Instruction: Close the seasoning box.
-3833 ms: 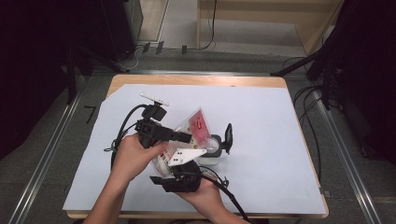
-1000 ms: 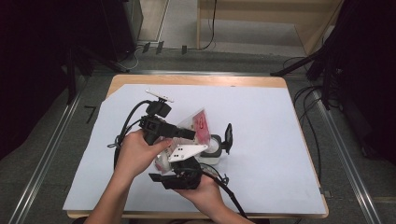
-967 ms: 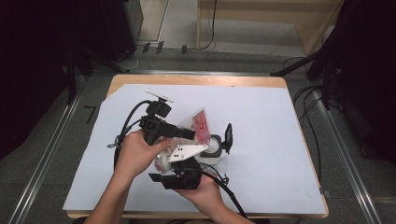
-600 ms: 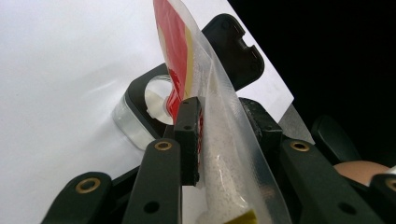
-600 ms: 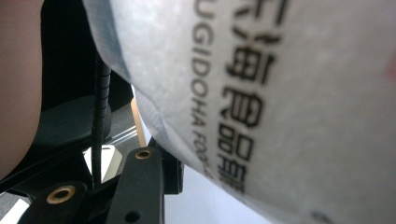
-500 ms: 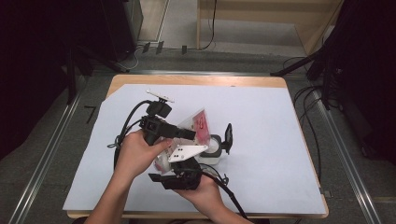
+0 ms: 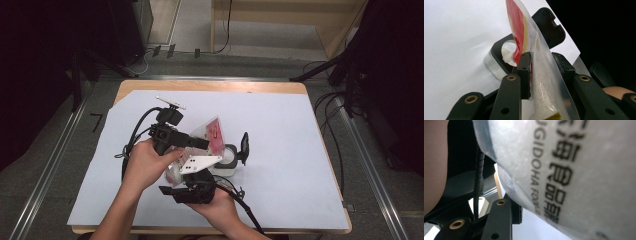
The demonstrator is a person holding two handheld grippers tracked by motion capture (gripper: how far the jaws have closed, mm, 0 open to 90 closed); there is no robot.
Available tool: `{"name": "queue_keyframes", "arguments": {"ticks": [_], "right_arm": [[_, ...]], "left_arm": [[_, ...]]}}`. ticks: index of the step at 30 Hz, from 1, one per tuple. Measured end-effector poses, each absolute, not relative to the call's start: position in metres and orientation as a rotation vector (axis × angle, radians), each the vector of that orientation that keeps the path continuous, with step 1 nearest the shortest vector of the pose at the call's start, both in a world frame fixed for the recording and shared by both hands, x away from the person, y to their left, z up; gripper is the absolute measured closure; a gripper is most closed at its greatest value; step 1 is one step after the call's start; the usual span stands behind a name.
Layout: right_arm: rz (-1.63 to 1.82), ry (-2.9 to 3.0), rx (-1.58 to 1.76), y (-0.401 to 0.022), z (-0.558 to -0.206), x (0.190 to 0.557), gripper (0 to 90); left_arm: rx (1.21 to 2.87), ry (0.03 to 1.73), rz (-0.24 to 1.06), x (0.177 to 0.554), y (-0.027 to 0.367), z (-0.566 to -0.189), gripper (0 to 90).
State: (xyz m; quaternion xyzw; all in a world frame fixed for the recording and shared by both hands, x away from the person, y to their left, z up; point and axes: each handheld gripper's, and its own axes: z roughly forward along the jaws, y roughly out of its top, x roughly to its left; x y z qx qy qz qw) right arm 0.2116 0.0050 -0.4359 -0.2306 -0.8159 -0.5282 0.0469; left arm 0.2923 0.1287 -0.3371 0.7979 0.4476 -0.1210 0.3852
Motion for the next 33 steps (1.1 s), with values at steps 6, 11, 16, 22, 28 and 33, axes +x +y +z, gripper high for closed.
{"name": "queue_keyframes", "arguments": {"ticks": [6,11,16,22,28,33], "right_arm": [[-1.611,-2.494,-0.701,0.0052,-0.4358,0.2117,62.2],[-1.610,-2.497,-0.701,0.0054,-0.4355,0.2115,62.3],[-1.609,-2.502,-0.698,0.0056,-0.4356,0.2114,62.2],[-1.605,-2.509,-0.699,0.0059,-0.4359,0.2110,62.3],[-1.604,-2.510,-0.696,0.0056,-0.4360,0.2115,62.3],[-1.601,-2.511,-0.703,0.0051,-0.4350,0.2113,62.3]], "left_arm": [[2.022,1.146,-0.315,0.2931,0.1291,-0.3378,70.5],[2.021,1.146,-0.316,0.2934,0.1295,-0.3380,70.1],[2.044,1.115,-0.306,0.2933,0.1304,-0.3384,69.5],[2.057,1.096,-0.299,0.2926,0.1301,-0.3383,68.3],[2.042,1.117,-0.305,0.2930,0.1298,-0.3386,69.1],[1.993,1.178,-0.338,0.2949,0.1317,-0.3406,71.4]]}}
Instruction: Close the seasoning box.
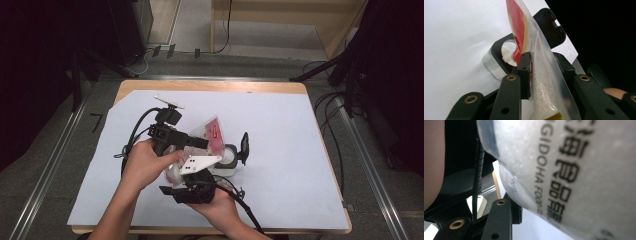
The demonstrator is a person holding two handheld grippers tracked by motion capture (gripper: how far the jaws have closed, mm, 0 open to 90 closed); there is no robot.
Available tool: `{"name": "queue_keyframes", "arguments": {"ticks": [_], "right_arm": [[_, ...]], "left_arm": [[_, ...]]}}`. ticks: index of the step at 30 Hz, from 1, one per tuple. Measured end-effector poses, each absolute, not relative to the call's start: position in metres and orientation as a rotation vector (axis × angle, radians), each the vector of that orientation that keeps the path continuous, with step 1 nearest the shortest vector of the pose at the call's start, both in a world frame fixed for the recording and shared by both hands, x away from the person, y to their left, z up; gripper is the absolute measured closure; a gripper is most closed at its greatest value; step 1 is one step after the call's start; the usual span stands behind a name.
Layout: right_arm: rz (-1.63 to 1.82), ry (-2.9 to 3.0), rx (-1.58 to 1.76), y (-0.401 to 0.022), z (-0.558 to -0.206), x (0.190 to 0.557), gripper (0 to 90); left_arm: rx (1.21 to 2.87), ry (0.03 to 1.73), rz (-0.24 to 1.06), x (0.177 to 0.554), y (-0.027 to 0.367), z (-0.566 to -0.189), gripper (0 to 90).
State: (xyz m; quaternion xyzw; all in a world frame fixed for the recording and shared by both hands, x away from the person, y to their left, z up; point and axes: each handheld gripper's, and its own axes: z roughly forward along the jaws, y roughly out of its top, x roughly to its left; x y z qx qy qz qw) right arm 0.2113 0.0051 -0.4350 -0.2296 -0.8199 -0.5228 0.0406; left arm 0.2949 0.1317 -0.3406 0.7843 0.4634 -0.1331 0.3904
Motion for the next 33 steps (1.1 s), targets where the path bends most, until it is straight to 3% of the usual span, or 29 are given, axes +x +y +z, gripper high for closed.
{"name": "queue_keyframes", "arguments": {"ticks": [33], "right_arm": [[-1.597,-2.513,-0.702,0.0051,-0.4333,0.2108,62.6]], "left_arm": [[1.989,1.194,-0.352,0.2966,0.1322,-0.3405,71.4]]}}
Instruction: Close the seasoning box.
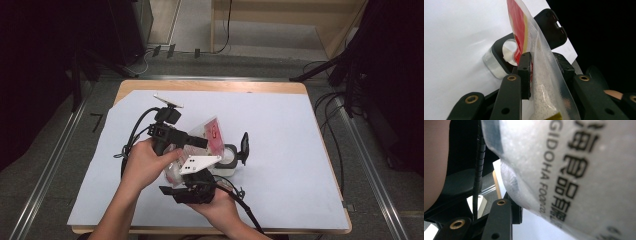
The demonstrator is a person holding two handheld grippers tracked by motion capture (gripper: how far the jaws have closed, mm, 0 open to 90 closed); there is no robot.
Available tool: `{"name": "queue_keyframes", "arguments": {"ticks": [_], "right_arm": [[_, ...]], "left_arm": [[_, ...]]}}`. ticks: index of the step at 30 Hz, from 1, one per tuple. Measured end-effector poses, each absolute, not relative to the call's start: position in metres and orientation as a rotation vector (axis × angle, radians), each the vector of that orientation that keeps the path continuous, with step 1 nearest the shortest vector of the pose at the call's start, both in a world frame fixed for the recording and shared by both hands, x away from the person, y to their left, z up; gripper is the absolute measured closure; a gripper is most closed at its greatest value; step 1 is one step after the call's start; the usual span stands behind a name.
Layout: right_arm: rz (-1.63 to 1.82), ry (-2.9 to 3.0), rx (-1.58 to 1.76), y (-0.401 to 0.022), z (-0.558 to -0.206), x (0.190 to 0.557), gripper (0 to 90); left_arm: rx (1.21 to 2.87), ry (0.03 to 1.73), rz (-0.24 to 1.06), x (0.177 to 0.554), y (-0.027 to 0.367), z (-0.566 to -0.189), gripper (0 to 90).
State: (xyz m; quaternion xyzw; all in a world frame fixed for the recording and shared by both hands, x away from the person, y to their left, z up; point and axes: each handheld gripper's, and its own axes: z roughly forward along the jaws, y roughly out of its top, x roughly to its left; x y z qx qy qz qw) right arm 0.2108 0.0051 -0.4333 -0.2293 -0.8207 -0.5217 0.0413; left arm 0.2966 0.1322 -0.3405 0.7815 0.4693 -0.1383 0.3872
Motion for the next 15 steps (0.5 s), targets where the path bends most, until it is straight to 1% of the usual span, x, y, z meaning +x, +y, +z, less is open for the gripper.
{"name": "queue_keyframes", "arguments": {"ticks": [15], "right_arm": [[-1.598,-2.512,-0.702,0.0049,-0.4333,0.2108,62.6]], "left_arm": [[1.988,1.194,-0.353,0.2961,0.1316,-0.3402,71.2]]}}
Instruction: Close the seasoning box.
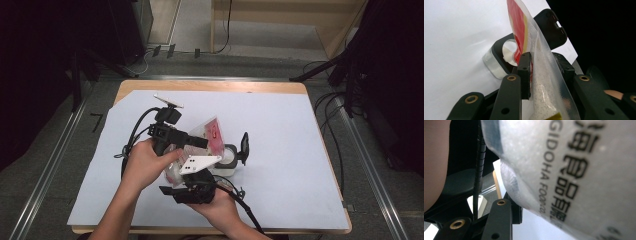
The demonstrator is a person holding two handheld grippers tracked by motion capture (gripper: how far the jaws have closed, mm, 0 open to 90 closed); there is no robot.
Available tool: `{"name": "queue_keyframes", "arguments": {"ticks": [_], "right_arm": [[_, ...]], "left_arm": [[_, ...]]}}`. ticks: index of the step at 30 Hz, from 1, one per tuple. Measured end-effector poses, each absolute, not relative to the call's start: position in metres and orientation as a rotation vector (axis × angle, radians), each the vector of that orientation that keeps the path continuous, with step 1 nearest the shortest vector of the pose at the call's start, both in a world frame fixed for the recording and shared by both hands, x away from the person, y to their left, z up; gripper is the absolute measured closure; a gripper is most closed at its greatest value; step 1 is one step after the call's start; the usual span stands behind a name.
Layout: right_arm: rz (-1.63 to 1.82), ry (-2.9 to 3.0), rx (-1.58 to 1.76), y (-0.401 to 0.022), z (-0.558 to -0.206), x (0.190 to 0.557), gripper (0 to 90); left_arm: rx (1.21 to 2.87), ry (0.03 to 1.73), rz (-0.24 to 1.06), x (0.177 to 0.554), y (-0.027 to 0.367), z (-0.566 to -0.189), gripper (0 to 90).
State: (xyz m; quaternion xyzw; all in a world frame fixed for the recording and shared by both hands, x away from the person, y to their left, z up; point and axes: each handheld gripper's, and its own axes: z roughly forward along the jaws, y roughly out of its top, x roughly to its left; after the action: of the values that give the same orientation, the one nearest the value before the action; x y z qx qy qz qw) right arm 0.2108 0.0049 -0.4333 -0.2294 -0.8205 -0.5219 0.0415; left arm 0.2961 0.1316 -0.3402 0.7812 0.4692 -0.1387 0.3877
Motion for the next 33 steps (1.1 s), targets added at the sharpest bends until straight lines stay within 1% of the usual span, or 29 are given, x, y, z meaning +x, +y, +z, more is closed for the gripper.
{"name": "queue_keyframes", "arguments": {"ticks": [33], "right_arm": [[-1.594,-2.510,-0.704,0.0047,-0.4322,0.2103,62.7]], "left_arm": [[1.978,1.200,-0.345,0.2958,0.1309,-0.3397,70.9]]}}
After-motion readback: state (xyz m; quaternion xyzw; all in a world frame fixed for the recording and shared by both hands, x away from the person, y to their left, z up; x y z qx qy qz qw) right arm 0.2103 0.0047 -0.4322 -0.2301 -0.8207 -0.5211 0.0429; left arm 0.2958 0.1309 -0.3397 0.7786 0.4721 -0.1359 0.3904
